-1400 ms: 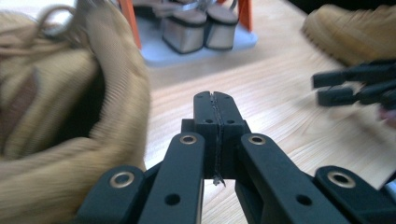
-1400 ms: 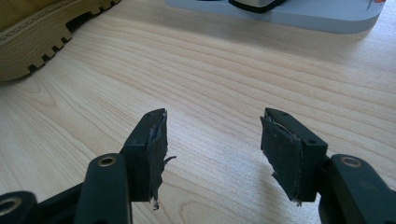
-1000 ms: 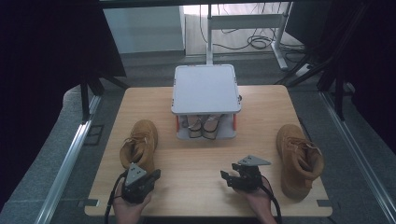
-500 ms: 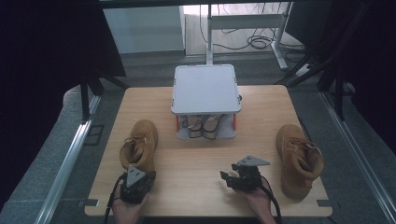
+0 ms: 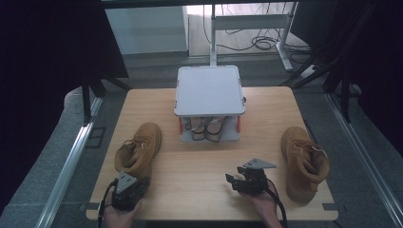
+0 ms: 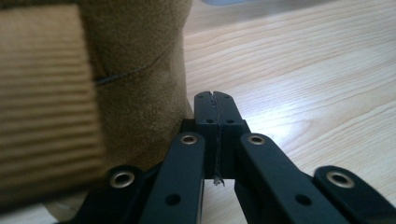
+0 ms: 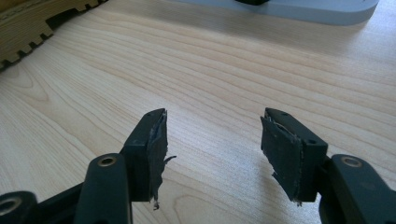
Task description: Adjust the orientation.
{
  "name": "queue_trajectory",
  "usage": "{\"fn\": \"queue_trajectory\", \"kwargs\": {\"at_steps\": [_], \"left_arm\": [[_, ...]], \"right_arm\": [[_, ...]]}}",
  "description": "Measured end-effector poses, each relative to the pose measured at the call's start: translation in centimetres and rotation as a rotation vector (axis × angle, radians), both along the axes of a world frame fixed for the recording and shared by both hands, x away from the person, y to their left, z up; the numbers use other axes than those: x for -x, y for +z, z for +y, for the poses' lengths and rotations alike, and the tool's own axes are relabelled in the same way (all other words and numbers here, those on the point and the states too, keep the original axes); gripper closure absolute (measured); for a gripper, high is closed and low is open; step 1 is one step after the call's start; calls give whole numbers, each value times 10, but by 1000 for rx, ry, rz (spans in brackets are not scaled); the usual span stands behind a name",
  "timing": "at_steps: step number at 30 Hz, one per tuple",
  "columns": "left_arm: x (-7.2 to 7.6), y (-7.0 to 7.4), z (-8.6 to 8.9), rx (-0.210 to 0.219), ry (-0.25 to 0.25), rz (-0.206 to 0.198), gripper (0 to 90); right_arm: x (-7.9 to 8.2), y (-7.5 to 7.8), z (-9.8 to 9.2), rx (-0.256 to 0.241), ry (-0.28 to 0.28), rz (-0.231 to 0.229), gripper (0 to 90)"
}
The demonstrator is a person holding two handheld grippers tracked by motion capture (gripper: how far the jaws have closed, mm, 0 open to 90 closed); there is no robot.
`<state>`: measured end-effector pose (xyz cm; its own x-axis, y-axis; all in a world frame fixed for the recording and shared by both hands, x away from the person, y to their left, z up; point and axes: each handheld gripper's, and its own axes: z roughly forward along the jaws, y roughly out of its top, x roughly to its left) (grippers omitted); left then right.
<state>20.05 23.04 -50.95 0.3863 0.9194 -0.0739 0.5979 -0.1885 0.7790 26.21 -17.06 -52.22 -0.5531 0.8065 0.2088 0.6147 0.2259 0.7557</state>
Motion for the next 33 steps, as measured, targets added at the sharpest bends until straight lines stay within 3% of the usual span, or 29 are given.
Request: {"fn": "queue_trajectory", "kwargs": {"at_steps": [15,19,20,27,33], "left_arm": [[9,0,43,29,65,14,898],[11,1,49,22,91,11,898],[12,1,51,3,110,11,898],[11,2,49,35,112,6,898],[5,7,36,71,77,-6,877]], "right_arm": [[0,-1,0,3,3,12,410],[0,-1,-1,2,0,13,410],[0,-1,-1,1,0,13,410],[-1,-3,3,7,12,17,409],[-1,-3,2,6,11,19,409]]}}
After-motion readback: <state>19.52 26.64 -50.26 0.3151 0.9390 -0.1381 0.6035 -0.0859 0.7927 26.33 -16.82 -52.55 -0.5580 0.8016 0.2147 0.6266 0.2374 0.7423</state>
